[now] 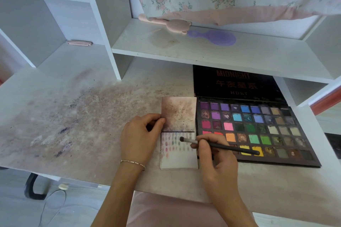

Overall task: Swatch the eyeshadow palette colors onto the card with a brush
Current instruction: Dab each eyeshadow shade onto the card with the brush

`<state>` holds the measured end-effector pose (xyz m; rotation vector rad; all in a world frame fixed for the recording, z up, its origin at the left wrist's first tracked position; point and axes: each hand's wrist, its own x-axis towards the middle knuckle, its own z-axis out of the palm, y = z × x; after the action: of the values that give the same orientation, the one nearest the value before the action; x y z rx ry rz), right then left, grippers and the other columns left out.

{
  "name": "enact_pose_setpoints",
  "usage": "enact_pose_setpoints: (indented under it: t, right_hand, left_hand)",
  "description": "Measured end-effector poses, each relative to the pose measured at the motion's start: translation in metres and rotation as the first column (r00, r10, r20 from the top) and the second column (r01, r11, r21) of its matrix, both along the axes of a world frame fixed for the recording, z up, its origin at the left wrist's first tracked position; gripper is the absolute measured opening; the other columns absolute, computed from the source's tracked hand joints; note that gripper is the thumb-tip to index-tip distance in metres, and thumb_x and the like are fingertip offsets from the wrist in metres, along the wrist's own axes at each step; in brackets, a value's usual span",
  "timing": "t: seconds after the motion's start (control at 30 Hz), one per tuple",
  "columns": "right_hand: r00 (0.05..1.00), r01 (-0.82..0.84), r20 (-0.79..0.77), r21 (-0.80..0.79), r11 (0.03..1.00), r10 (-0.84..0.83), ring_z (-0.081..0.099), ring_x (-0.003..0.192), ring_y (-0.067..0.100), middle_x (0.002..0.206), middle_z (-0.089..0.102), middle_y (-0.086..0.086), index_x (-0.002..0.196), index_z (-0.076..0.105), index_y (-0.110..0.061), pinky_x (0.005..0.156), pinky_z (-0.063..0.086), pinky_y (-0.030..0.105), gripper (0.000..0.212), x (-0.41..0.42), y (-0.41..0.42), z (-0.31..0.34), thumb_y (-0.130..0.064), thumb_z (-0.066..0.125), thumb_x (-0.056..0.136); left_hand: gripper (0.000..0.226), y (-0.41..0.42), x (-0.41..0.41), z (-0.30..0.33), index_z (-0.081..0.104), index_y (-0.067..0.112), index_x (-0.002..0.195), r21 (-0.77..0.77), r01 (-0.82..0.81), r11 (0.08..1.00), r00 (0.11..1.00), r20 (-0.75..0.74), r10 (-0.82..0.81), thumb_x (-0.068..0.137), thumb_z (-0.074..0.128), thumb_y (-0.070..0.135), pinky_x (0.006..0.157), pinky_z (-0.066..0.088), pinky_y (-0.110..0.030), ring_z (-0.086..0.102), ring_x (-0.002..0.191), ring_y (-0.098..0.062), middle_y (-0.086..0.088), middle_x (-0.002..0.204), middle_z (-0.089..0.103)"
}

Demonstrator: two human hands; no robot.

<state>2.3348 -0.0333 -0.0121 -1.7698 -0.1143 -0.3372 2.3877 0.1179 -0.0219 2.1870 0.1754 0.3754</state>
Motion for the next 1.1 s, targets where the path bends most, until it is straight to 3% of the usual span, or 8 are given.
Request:
enact_pose_setpoints:
  t: [0.13, 0.33, 0.43, 0.6, 0.9, 1.1]
  right_hand:
    - [0.994, 0.107, 0.025, -0.025, 0.994, -0.106, 0.058, 0.071, 0.003, 0.081, 0.061, -0.018, 0.088, 0.053, -0.05, 0.061, 0.043, 0.008, 0.017, 0.0, -0.013, -0.001, -0.041, 0.04, 0.083]
    - [0.951, 0.309, 0.025, -0.114, 0.944, -0.308, 0.057, 0.07, -0.007, 0.065, 0.058, -0.01, 0.08, 0.049, -0.035, 0.058, 0.039, 0.001, 0.019, -0.001, -0.051, 0.0, -0.046, 0.034, 0.082]
    - [0.933, 0.358, 0.021, -0.163, 0.92, -0.359, 0.055, 0.069, -0.01, 0.07, 0.056, -0.013, 0.078, 0.047, -0.034, 0.057, 0.038, -0.001, 0.02, -0.001, -0.066, 0.003, -0.048, 0.032, 0.081]
    - [0.936, 0.346, 0.022, -0.246, 0.905, -0.352, 0.053, 0.07, -0.015, 0.07, 0.053, -0.013, 0.076, 0.044, -0.034, 0.052, 0.036, -0.003, 0.015, 0.001, -0.079, 0.004, -0.027, 0.037, 0.087]
    - [0.978, 0.205, 0.043, -0.357, 0.911, -0.203, 0.054, 0.072, -0.011, 0.068, 0.053, -0.017, 0.079, 0.044, -0.039, 0.058, 0.037, 0.0, 0.021, 0.003, -0.078, 0.003, -0.019, 0.042, 0.084]
    - [0.974, 0.226, 0.055, -0.385, 0.895, -0.222, 0.056, 0.066, 0.006, 0.07, 0.053, -0.016, 0.08, 0.046, -0.032, 0.062, 0.039, 0.001, 0.012, 0.002, -0.079, 0.002, -0.021, 0.041, 0.084]
  left_hand:
    - [0.009, 0.0, 0.0, 0.0, 0.073, 0.024, 0.084, -0.006, -0.001, 1.0, 1.0, 0.004, 0.001, 0.079, 0.067, 0.026, 0.063, 0.04, -0.015, 0.054, 0.068, 0.002, 0.022, 0.066, 0.058]
    - [0.009, 0.001, 0.001, 0.0, 0.073, 0.024, 0.084, -0.001, -0.01, 1.0, 1.0, 0.0, 0.01, 0.078, 0.067, 0.026, 0.063, 0.04, -0.016, 0.054, 0.068, 0.003, 0.027, 0.065, 0.054]
    - [0.008, 0.001, 0.0, 0.0, 0.073, 0.023, 0.083, 0.001, -0.012, 1.0, 1.0, 0.007, 0.012, 0.078, 0.067, 0.024, 0.062, 0.039, -0.017, 0.054, 0.068, 0.001, 0.029, 0.064, 0.053]
    - [0.008, 0.0, 0.0, -0.001, 0.073, 0.022, 0.083, -0.015, -0.004, 1.0, 1.0, 0.005, 0.004, 0.079, 0.067, 0.023, 0.063, 0.04, -0.018, 0.055, 0.069, 0.0, 0.02, 0.067, 0.059]
    - [0.007, 0.0, -0.001, -0.001, 0.072, 0.022, 0.082, -0.014, -0.001, 1.0, 1.0, -0.008, 0.001, 0.079, 0.066, 0.022, 0.064, 0.04, -0.017, 0.055, 0.07, -0.002, 0.007, 0.072, 0.064]
    - [0.008, 0.0, 0.0, -0.002, 0.073, 0.021, 0.083, -0.012, -0.004, 1.0, 1.0, -0.012, 0.004, 0.079, 0.066, 0.022, 0.063, 0.04, -0.018, 0.055, 0.069, -0.003, 0.009, 0.07, 0.062]
